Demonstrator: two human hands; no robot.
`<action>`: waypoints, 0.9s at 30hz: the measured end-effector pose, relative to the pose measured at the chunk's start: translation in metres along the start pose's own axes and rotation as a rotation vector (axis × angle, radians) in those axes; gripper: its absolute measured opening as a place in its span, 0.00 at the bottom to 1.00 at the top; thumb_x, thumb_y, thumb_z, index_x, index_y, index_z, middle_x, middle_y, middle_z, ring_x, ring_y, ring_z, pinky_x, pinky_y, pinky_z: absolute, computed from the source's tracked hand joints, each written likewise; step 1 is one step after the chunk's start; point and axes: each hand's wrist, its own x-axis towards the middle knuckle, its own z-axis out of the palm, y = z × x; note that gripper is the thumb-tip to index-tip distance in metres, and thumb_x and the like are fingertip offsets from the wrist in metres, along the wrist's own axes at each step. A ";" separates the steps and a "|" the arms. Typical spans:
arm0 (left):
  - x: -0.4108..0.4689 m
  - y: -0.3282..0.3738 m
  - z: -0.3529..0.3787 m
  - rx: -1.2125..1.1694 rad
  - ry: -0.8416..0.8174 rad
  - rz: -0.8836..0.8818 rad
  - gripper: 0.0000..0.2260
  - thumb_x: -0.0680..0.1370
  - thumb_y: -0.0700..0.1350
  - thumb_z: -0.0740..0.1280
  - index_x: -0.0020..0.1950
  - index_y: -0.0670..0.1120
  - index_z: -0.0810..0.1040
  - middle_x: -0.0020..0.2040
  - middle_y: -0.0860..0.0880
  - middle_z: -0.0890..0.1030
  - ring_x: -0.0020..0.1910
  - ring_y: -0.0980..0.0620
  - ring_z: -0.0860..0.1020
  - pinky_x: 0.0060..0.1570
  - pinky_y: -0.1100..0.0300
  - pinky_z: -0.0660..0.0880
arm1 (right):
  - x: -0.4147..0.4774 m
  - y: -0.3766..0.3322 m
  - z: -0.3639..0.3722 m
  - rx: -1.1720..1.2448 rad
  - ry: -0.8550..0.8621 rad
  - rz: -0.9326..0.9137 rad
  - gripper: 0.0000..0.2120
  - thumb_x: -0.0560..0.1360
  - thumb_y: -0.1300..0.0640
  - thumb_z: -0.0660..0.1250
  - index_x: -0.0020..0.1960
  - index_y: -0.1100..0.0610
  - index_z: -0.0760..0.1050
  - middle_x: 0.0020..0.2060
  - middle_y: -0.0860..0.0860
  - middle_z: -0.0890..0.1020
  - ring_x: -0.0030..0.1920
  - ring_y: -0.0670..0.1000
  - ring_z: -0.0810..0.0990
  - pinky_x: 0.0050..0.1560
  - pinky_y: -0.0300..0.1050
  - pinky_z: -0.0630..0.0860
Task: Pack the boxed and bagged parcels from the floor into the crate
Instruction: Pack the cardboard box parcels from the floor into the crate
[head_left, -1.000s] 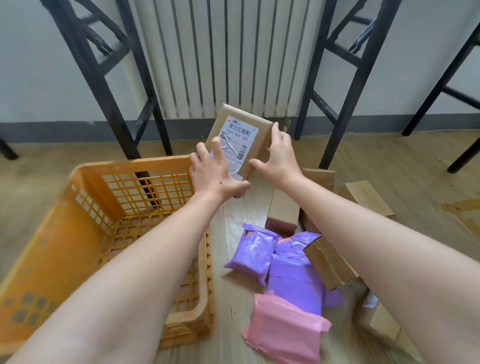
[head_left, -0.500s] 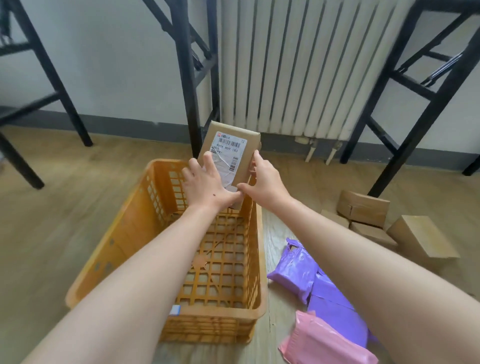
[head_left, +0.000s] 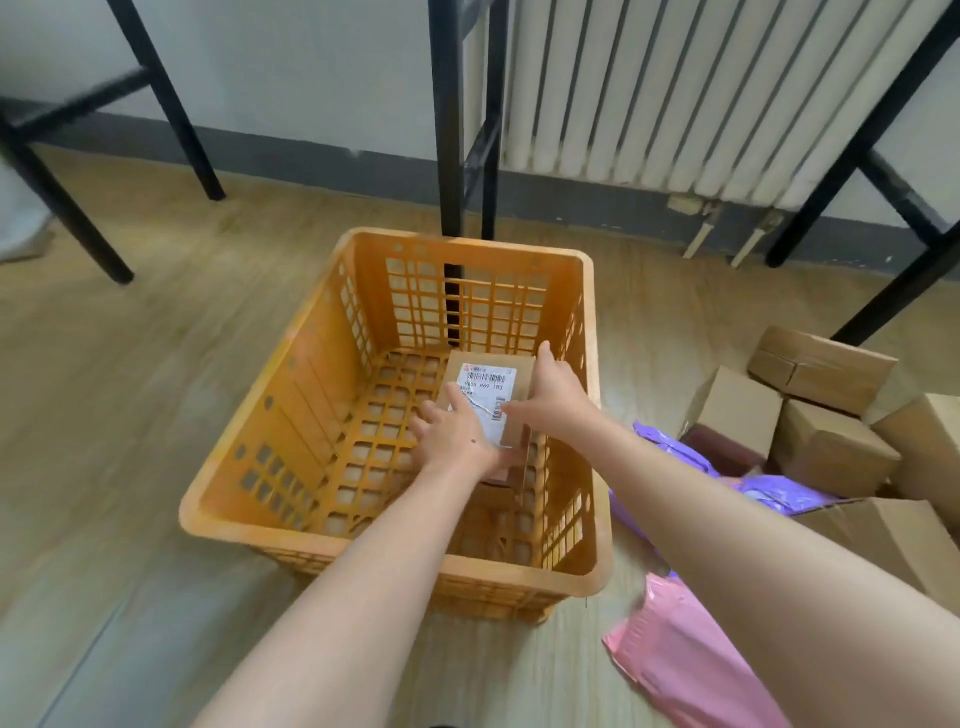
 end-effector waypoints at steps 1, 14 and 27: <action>-0.001 -0.001 0.007 0.002 -0.045 -0.024 0.57 0.59 0.68 0.74 0.74 0.47 0.44 0.70 0.39 0.60 0.68 0.39 0.61 0.61 0.47 0.69 | 0.000 0.003 0.003 -0.003 -0.013 0.019 0.51 0.72 0.53 0.73 0.77 0.56 0.37 0.74 0.59 0.57 0.69 0.57 0.68 0.58 0.45 0.73; 0.017 0.019 0.034 -0.021 -0.109 -0.030 0.52 0.64 0.65 0.73 0.76 0.50 0.45 0.69 0.38 0.60 0.68 0.38 0.61 0.61 0.46 0.69 | 0.016 0.014 0.024 -0.136 -0.182 0.037 0.35 0.78 0.58 0.61 0.77 0.61 0.44 0.72 0.64 0.57 0.68 0.62 0.66 0.64 0.50 0.70; 0.095 0.043 0.076 -0.013 0.243 -0.034 0.32 0.73 0.65 0.55 0.71 0.47 0.58 0.67 0.42 0.65 0.66 0.41 0.64 0.62 0.45 0.67 | 0.081 -0.016 0.002 -0.016 -0.102 -0.226 0.32 0.78 0.62 0.60 0.78 0.55 0.48 0.74 0.58 0.57 0.71 0.60 0.62 0.65 0.50 0.67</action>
